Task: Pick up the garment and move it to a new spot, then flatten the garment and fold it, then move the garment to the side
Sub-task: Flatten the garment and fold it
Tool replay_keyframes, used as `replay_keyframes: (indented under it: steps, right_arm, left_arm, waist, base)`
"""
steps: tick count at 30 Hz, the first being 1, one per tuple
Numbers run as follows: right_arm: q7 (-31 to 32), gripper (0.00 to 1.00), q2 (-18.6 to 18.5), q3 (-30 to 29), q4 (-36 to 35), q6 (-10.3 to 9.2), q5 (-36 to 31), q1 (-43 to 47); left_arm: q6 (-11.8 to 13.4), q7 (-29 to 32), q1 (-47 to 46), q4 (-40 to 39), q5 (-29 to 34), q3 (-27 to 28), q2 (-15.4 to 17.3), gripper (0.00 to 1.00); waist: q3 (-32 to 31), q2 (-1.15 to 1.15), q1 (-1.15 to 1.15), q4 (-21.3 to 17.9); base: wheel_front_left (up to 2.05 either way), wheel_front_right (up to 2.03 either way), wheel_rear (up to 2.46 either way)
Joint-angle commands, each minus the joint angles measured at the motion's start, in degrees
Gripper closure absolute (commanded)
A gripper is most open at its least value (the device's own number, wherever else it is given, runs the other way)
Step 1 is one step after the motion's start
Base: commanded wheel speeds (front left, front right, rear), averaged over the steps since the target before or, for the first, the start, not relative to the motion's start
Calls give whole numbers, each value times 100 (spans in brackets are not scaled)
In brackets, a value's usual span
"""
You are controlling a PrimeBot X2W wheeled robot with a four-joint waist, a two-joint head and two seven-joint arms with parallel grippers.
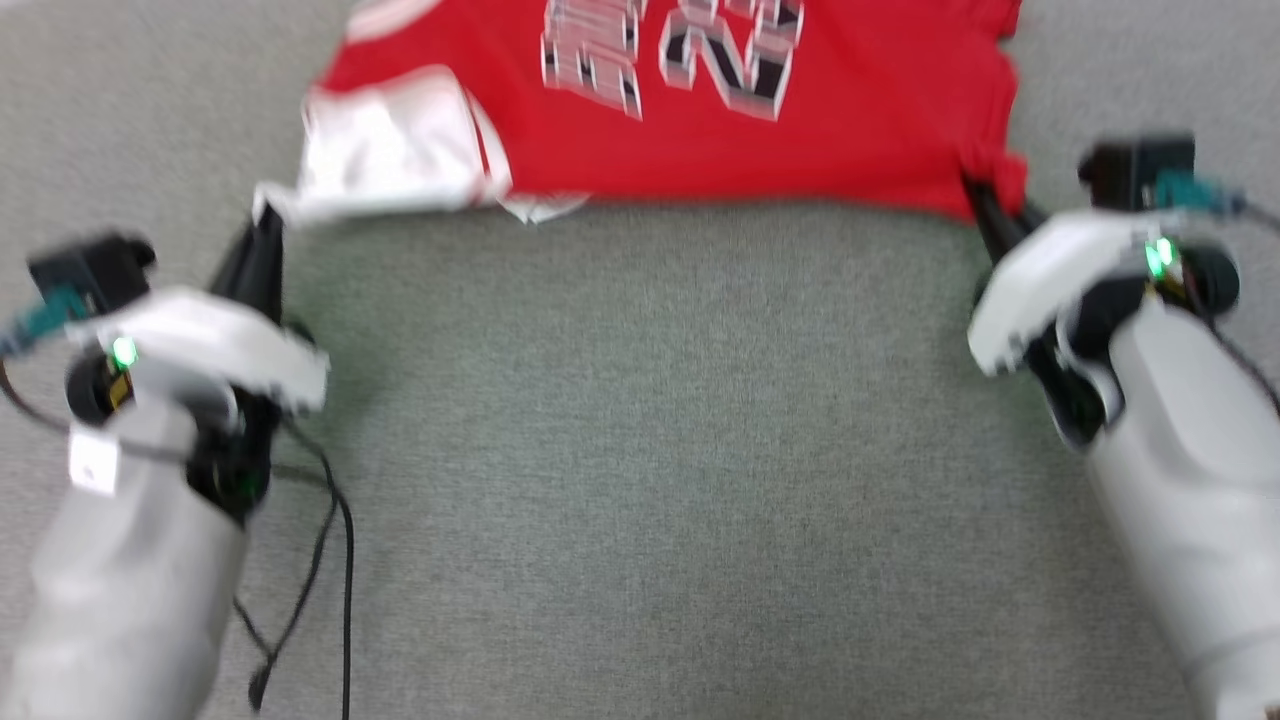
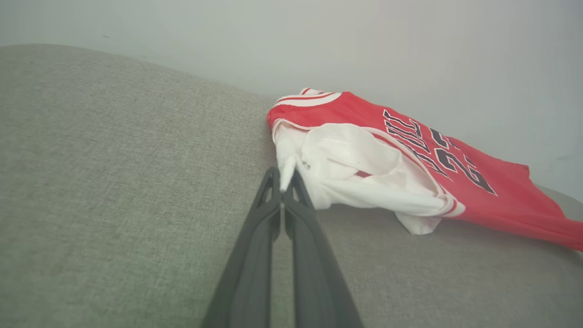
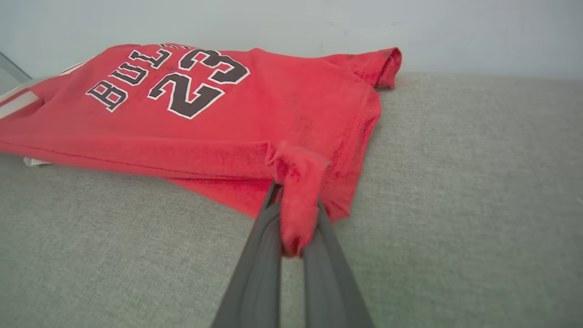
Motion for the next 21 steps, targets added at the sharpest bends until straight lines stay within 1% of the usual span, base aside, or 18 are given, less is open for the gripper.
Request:
replay_keyframes:
  steps: [1, 7, 10, 13, 16, 21]
  right_arm:
    - [-31, 100, -107, 0, -39, -10, 62, 191]
    - [-116, 100, -316, 87, -547, -10, 417, 1418]
    - [-103, 100, -396, -2, -856, -11, 543, 2017]
    - [-17, 100, -489, -113, -1174, -11, 577, 2613]
    - [100, 100, -540, -276, -1561, -11, 517, 3188]
    - [392, 100, -432, -636, -2241, -11, 325, 4204]
  left_arm:
    - [1, -37, 165, -74, 46, 61, -26, 100]
    - [179, -40, 1490, -656, 296, 364, -77, 100]
    - [289, -40, 2066, -907, 283, 384, -93, 100]
    - [452, 44, 2643, -1193, 268, 355, -62, 100]
    - [672, 183, 3189, -1581, 229, 329, 2, 100]
    - [1123, 466, 4185, -2355, 98, 371, 75, 100]
  waist:
    - [-240, 0, 0, 48]
    - [-879, 0, 0, 100]
    - [-1165, 0, 0, 151]
    - [-1452, 0, 0, 178]
    - [-1728, 0, 0, 196]
    - [-2096, 0, 0, 229]
  base:
    - [0, 0, 0]
    - [0, 0, 0]
    - [0, 0, 0]
    - [0, 0, 0]
    - [0, 0, 0]
    - [0, 0, 0]
